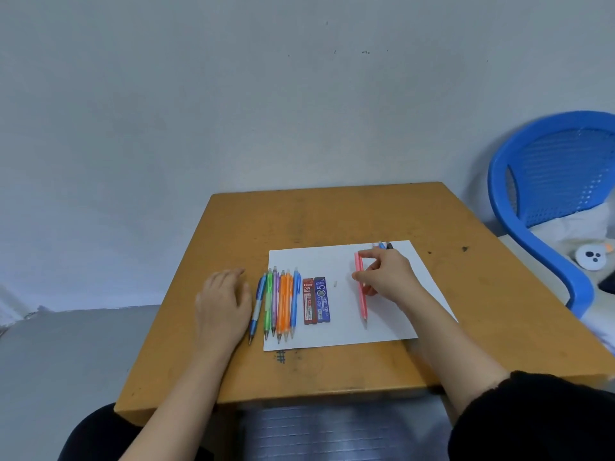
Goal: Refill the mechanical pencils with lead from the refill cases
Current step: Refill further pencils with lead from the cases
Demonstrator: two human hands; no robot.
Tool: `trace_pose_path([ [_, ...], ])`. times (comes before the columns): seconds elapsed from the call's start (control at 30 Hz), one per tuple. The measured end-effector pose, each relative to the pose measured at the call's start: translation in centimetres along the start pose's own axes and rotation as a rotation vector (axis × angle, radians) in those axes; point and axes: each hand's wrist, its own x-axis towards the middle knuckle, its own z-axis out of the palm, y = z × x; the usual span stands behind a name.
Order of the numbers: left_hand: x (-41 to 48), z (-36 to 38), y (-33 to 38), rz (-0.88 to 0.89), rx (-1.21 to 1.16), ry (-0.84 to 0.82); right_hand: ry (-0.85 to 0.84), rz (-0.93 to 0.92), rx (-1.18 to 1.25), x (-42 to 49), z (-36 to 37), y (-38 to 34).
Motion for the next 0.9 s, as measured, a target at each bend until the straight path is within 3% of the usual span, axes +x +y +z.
trace_pose_path([
  [0.47,0.23,0.44,-0.43,-0.034,0.111,-0.122,-0.100,0.093,-0.213,0.52,0.95,0.00],
  [0.9,0.25,0.47,-0.39,-0.038,0.110,-0.128,-0.044,0.081,-0.117,-0.07,0.64,-0.01],
])
